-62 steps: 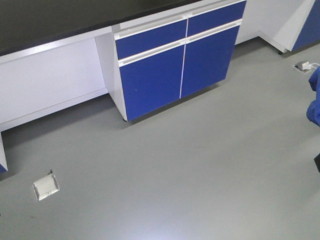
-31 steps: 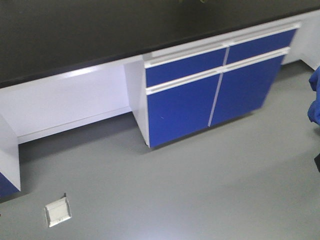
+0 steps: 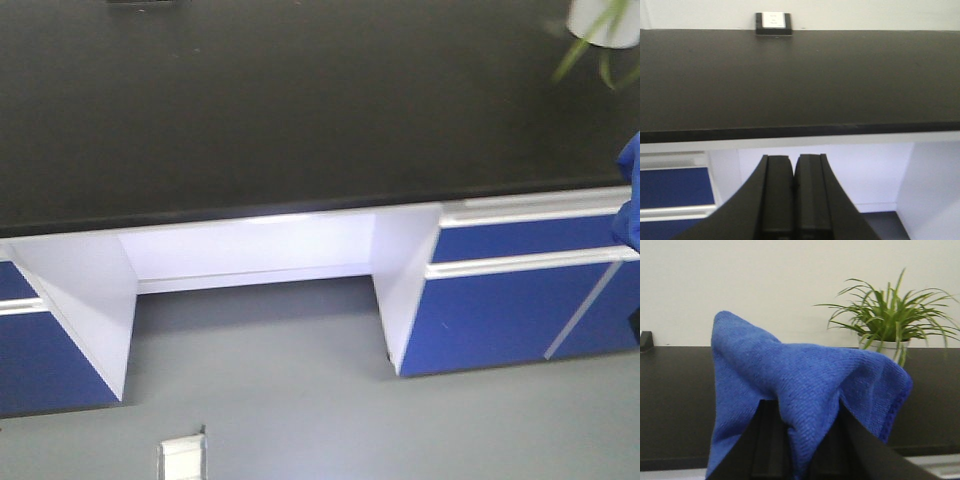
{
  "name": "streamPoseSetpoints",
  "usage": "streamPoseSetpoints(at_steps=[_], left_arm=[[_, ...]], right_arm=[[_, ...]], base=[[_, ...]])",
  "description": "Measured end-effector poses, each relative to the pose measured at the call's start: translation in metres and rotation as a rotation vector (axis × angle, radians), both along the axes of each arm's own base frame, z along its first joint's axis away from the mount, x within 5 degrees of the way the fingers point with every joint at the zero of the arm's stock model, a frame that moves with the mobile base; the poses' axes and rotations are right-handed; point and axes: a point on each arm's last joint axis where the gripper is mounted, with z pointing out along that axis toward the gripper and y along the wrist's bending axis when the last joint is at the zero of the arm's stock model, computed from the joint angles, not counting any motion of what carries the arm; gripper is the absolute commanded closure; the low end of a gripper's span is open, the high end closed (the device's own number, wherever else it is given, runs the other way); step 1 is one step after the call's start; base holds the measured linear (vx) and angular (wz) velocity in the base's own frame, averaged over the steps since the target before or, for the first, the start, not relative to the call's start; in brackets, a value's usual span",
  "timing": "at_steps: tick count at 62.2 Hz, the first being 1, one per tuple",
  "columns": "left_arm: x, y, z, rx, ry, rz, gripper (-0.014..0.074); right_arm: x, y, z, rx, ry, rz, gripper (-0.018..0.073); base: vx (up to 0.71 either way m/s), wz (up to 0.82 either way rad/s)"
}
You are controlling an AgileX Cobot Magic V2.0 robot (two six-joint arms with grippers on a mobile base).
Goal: Wipe right workspace with blue cloth
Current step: 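Drive the base to the other counter holding the cloth in the right gripper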
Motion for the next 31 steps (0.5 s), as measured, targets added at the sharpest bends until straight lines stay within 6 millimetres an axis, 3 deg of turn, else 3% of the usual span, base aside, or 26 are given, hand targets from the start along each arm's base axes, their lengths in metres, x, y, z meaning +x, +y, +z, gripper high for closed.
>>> streamPoseSetpoints(at_steps=[31], left_arm=[[0.0,0.0,0.0,0.0,0.0,0.0,0.0602]], right_arm=[[0.0,0.0,0.0,0.0,0.0,0.0,0.0559]], base=[[0.36,0.19]])
